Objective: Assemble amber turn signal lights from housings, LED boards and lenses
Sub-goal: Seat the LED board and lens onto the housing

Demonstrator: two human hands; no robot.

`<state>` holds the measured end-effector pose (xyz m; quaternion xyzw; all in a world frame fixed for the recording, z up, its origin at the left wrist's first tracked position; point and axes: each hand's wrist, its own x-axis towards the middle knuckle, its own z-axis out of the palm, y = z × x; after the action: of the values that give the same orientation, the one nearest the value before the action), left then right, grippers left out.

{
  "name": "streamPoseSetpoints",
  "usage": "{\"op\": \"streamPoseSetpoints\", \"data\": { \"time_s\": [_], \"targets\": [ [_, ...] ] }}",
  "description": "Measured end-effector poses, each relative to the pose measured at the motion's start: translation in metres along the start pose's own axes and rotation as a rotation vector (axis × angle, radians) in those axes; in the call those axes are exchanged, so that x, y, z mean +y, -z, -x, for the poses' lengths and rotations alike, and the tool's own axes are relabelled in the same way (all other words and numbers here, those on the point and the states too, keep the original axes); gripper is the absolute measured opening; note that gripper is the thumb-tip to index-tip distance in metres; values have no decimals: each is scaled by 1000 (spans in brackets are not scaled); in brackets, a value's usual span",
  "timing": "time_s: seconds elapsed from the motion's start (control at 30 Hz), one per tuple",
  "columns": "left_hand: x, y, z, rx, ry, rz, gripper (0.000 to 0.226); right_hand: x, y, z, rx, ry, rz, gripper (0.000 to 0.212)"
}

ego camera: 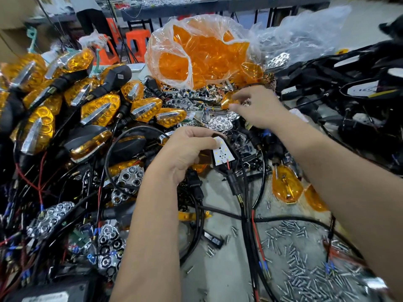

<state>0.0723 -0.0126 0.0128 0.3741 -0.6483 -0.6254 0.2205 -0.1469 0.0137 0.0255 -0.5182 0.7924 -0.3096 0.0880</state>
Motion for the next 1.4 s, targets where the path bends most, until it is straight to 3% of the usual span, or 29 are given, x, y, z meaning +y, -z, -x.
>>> {"op": "streamPoseSetpoints", "data": {
  "time_s": [0.07,0.17,0.33,0.47,0.57,0.7,0.8,1.1,1.27,1.4],
  "targets": [
    [-1,0,0,-25,-13,-20,19,-8,-10,1,-88,62,230,52],
    [-2,0,-1,-58,-40,-50,23,-16,-22,5,-122,75,373,53],
    [-2,-1,-1,-49,-67,-110,23,-23,-16,15,-7,112,151,20],
    [-3,-2,-4,-27,-54,-109,28,-19,10,31,-8,68,-242,14],
    [-2,-3,-3,-10,-43,-108,16,-17,28,55,-5,130,-326,10],
    [-2,-3,-2,-1,-33,-100,12,-15,38,79,-122,207,-562,22],
    [-1,-1,-2,0,-18,-84,10,-13,41,83,-324,259,-685,24],
    [-3,2,-4,-51,-26,37,26,-31,30,83,-553,377,-531,36],
    [-4,3,-3,-120,-30,90,39,-32,26,81,-476,380,-523,31],
    [-5,5,-5,-87,-6,143,21,-33,26,82,-459,371,-544,24]
  ]
}}
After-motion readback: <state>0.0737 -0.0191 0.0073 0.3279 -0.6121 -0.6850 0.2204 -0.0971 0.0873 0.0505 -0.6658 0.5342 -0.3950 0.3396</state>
